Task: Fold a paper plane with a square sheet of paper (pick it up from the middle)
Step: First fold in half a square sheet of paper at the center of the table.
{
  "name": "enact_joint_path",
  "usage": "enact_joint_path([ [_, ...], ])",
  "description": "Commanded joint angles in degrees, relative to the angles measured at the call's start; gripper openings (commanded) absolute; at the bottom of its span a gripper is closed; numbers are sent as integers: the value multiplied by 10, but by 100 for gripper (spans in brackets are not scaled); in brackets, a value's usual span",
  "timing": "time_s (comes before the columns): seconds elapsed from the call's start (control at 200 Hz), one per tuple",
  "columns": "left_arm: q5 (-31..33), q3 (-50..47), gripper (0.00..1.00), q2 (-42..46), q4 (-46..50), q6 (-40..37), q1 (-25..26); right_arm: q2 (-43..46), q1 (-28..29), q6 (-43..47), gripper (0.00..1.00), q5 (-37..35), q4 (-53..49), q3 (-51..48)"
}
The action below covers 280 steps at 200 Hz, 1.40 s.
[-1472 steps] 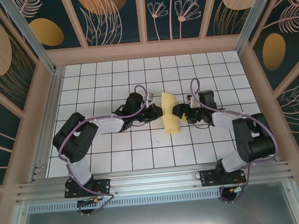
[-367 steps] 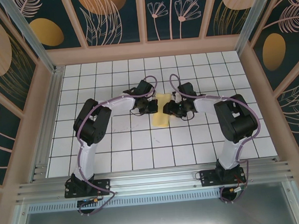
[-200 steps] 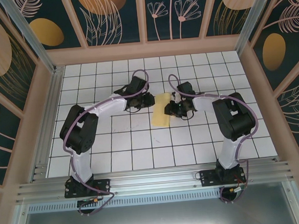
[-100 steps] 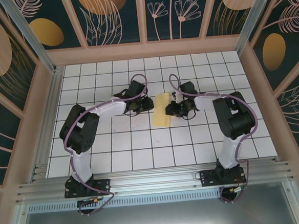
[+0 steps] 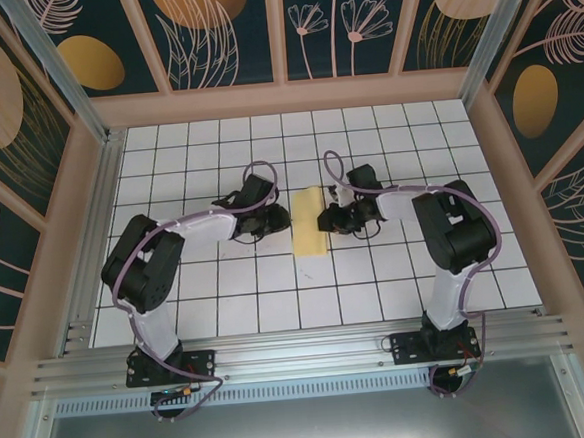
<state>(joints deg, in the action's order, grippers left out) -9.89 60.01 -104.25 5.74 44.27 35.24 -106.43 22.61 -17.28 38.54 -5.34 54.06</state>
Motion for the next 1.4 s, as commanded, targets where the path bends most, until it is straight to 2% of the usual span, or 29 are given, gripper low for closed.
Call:
enact_joint_path([
  [0.0,8,-47,27,57,-57,42,-3,12,33,-10,23,45,-11,-25],
  [0.2,-15,-109,27,90,-100,67,-3,2,44,2,23,21,-32,-31],
  [0.5,-50,-100,26,65,-119,65,-3,2,45,16,25,-15,-58,-13],
  [0.746,-36,-88,26,38,-110,61,-3,4,49,40,28,-54,-78,-4],
  [1.396,-37,-74,21,21,-102,50,-3,-3,48,80,23,-84,-79,-5],
])
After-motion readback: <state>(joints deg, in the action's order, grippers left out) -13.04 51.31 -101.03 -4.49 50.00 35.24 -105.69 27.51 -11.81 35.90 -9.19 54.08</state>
